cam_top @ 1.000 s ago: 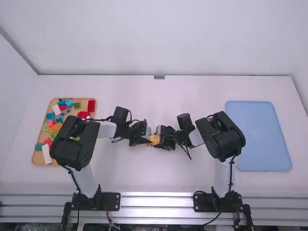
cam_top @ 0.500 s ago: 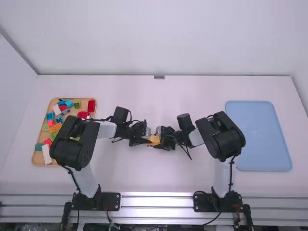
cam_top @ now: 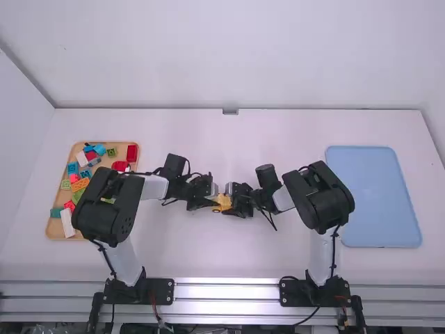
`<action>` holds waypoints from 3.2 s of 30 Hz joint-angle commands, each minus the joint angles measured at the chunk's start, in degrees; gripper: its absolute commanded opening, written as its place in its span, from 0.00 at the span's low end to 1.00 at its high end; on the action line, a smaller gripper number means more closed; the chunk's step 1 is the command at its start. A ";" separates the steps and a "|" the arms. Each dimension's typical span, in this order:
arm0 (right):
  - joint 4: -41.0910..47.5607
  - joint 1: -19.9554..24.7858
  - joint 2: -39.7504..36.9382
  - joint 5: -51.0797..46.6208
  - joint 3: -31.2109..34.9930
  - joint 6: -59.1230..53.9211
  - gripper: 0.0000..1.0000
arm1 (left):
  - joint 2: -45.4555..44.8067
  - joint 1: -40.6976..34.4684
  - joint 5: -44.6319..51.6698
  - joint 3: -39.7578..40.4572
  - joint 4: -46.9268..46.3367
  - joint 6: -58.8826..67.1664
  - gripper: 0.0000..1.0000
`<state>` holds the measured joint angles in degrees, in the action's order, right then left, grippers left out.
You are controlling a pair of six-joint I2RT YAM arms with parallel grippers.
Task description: Assemble lego blocks to make yellow taxi
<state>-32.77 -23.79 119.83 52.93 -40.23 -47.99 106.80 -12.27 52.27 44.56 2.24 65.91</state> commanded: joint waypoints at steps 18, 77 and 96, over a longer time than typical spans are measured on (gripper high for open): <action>0.46 -0.59 0.50 -0.28 -0.31 -0.28 0.46 | -0.83 -0.50 0.79 -0.76 -1.40 -0.55 0.42; 0.22 -0.59 0.50 -0.28 -0.31 0.11 0.50 | -9.20 0.35 2.05 -0.11 -8.24 -0.52 0.02; 0.15 -0.70 0.50 -0.24 -0.31 0.11 0.50 | -7.37 -0.20 -3.28 -7.37 5.84 -7.80 0.02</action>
<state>-32.84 -24.27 119.83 52.99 -40.23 -48.01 98.13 -12.19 48.77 37.39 7.94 59.05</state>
